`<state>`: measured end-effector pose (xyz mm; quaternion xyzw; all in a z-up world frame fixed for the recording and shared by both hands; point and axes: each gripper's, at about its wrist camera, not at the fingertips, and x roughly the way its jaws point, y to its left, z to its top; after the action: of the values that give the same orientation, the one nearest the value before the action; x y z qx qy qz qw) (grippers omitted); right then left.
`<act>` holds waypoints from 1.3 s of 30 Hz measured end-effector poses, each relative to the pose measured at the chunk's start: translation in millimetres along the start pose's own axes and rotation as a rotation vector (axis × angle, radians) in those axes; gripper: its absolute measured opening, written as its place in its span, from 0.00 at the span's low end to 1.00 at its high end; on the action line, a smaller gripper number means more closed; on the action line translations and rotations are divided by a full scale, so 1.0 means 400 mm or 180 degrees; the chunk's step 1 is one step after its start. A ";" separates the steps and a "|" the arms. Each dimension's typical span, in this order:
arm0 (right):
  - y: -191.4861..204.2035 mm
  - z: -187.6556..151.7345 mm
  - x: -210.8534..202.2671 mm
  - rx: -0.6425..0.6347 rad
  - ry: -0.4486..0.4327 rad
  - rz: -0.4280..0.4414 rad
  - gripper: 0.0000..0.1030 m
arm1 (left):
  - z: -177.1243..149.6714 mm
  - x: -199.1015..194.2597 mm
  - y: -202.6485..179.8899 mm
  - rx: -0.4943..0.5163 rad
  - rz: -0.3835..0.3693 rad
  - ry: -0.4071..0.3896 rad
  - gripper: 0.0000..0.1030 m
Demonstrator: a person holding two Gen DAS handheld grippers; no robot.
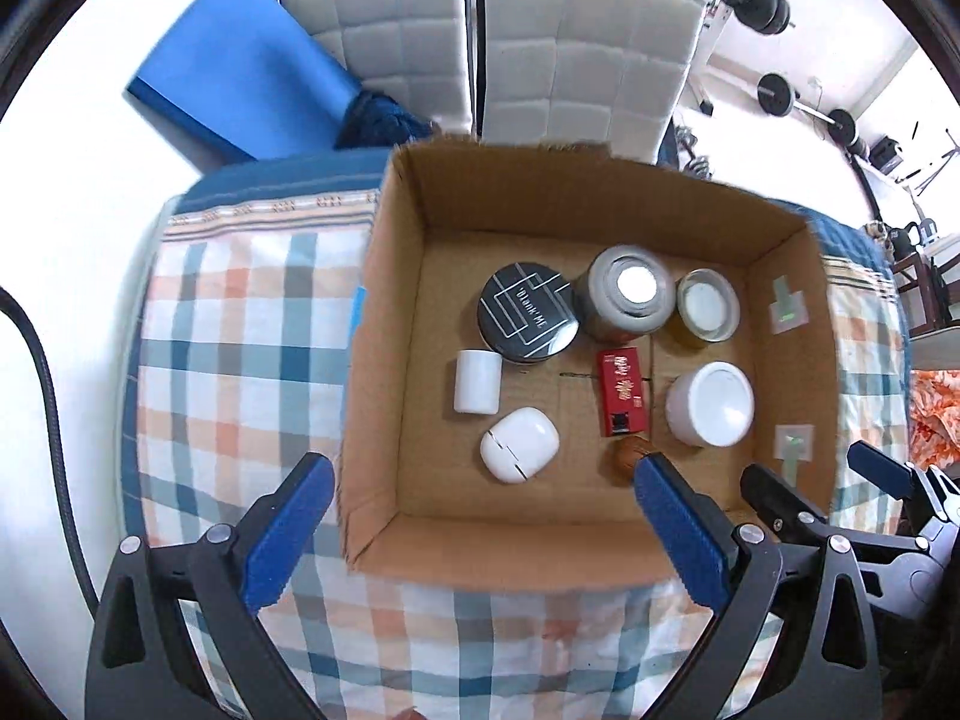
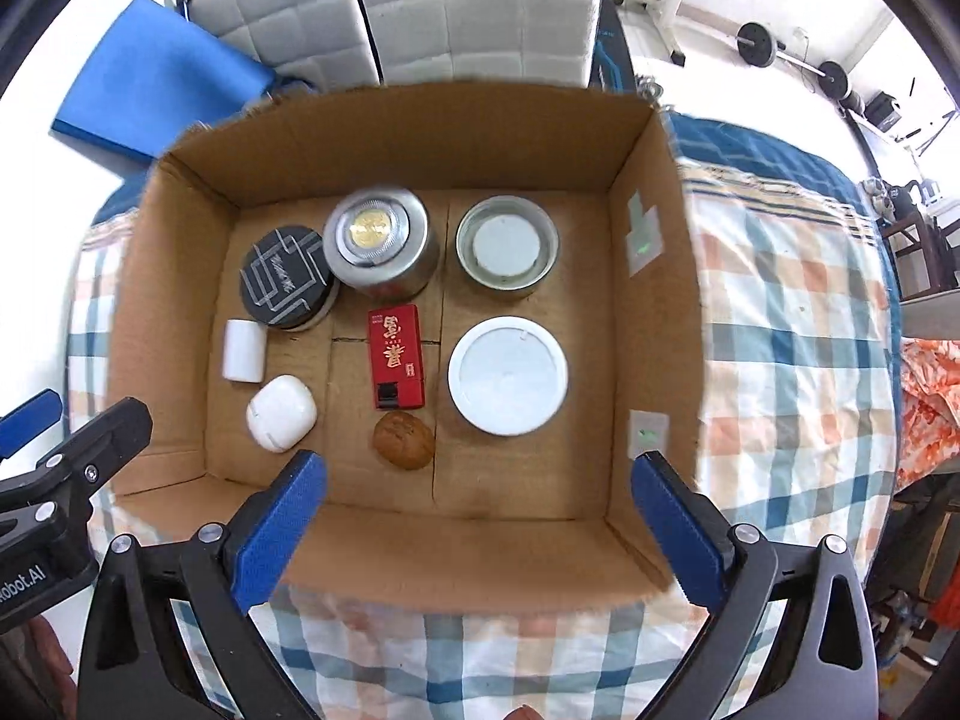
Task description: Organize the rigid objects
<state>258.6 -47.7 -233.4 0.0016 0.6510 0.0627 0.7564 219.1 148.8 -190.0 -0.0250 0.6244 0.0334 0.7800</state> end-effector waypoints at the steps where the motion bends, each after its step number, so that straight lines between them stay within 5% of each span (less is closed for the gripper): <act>1: -0.004 -0.009 -0.025 0.0004 -0.0045 0.0017 1.00 | -0.008 -0.021 -0.003 0.0004 0.0001 -0.0045 1.00; 18: -0.069 -0.243 -0.531 0.0019 -0.0796 0.0309 1.00 | -0.170 -0.452 -0.018 -0.0009 -0.0095 -0.0834 1.00; 29: -0.069 -0.312 -0.645 -0.0047 -0.0935 0.0305 1.00 | -0.223 -0.564 -0.027 0.0022 -0.0130 -0.1018 1.00; 39: -0.088 -0.296 -0.679 0.0029 -0.1188 0.0003 1.00 | -0.238 -0.569 -0.032 0.0019 -0.0086 -0.1046 1.00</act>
<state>106.1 -118.4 13.3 0.0170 0.4997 0.0586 0.8640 78.0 123.6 11.2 -0.0253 0.4881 0.0248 0.8721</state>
